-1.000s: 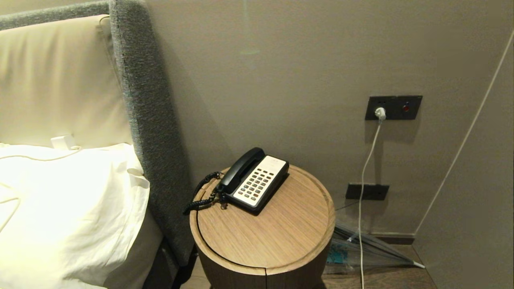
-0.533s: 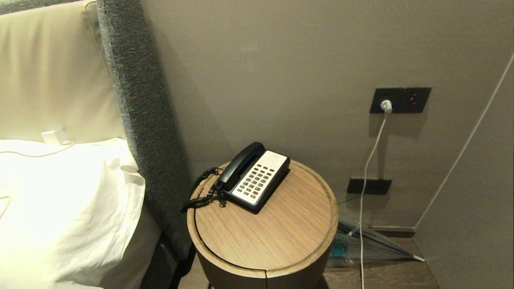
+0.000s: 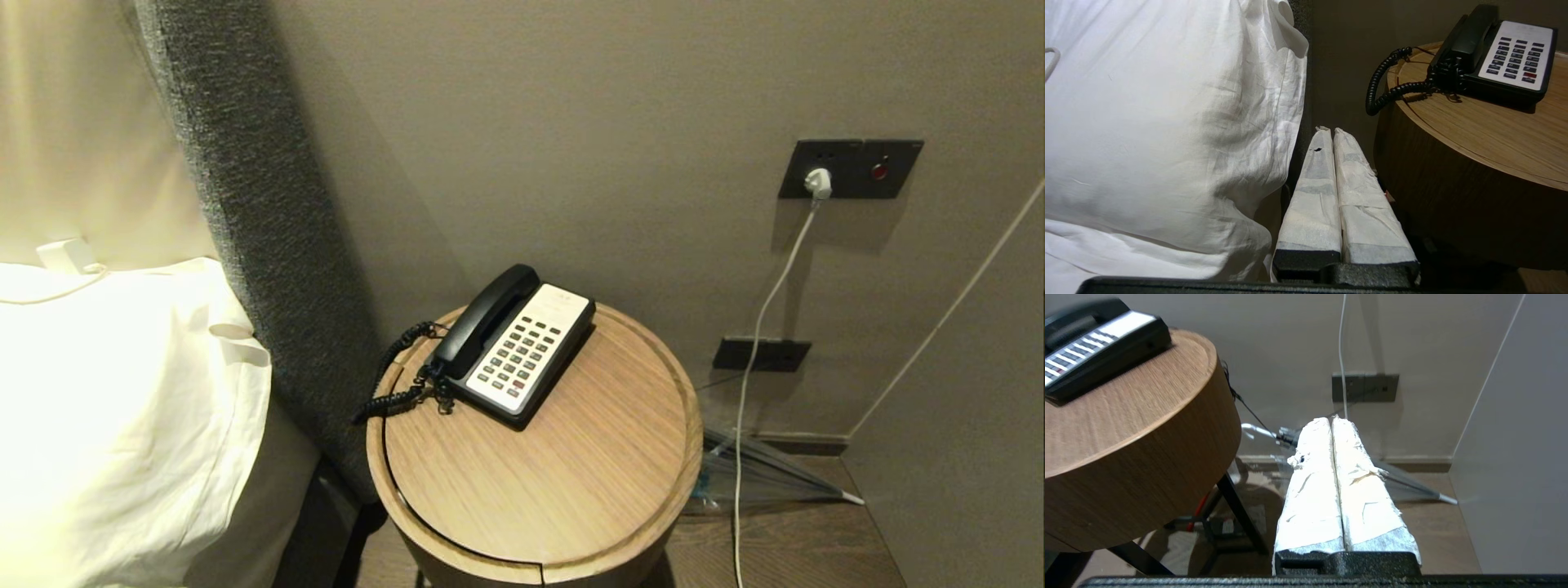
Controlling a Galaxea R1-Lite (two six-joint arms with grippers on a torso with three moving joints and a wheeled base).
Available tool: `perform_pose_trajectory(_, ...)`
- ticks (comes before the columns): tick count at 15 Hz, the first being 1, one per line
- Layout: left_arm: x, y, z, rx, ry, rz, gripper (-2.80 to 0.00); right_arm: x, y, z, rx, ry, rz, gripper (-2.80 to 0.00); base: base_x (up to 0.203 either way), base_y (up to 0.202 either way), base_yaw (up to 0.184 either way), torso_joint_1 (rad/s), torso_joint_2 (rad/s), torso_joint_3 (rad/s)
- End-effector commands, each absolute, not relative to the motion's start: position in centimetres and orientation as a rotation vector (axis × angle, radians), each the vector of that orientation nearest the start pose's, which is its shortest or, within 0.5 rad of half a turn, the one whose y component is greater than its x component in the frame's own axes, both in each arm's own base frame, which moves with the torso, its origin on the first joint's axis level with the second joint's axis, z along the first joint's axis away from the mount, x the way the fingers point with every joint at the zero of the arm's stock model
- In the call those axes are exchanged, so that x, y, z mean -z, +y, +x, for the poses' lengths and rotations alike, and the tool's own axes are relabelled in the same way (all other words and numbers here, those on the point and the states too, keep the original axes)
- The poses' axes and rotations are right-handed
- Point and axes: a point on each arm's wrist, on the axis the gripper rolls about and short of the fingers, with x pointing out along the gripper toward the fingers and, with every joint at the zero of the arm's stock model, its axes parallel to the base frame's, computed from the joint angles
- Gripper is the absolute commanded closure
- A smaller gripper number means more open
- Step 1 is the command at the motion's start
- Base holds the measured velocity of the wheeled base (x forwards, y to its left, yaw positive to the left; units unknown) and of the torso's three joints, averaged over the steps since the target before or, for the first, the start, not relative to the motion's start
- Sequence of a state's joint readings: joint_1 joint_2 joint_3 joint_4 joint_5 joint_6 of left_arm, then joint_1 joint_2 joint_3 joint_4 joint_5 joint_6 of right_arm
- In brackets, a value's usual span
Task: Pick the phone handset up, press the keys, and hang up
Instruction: Pick up the desk phone handset
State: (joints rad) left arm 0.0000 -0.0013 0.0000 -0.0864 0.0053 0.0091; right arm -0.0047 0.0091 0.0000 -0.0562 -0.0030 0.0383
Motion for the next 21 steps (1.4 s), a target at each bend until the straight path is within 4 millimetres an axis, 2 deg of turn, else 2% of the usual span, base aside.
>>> perform_pose_trajectory(1,-7.33,0.01,-2.00,-0.006,-0.047,0.009,0.00,-7.56,0.00,-2.05,0.007,-0.025,0.038,0.00,0.000,0.000,0.000,0.000,0.00,-0.197)
perform_pose_trajectory(21,-7.33,0.01,-2.00,-0.006,-0.047,0.004,0.00,-7.56,0.00,-2.05,0.007,-0.025,0.038,0.00,0.000,0.000,0.000,0.003,0.00,-0.199)
